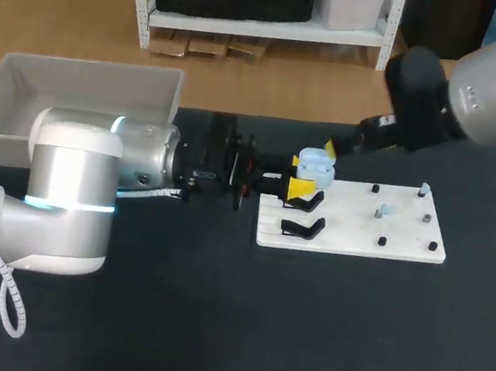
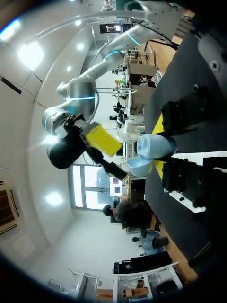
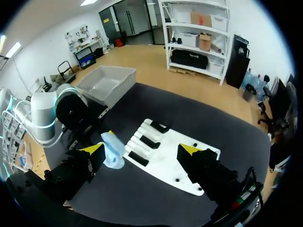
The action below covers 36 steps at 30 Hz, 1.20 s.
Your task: Pick up each earbud case from the left stands, insert the matching earbuds, close the lid, and place the case in the box.
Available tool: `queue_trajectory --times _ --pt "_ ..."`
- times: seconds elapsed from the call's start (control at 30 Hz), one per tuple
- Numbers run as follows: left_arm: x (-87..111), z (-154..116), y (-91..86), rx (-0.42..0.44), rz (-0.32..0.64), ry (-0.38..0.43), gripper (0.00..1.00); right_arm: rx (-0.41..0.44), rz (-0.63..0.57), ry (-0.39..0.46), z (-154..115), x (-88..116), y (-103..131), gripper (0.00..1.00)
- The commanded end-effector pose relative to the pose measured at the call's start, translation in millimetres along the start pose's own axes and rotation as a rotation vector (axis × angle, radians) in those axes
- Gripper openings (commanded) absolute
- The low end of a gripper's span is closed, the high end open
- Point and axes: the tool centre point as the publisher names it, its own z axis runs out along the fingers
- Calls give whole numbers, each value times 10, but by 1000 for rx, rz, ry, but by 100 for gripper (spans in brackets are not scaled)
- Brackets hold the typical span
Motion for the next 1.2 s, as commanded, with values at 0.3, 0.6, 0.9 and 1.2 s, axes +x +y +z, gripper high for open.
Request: queue_trajectory --times 0.3,0.6,0.9,1.2 --pt "11 0 -2 -2 3 -4 0 285 -31 202 -249 142 -718 100" --pt "11 0 -2 -2 3 -4 0 333 -26 413 115 457 -1096 89" --pt "11 0 -2 -2 3 -4 0 337 -27 509 374 548 -1322 90" --pt "11 0 -2 -2 3 -4 0 338 18 583 619 695 -1553 78"
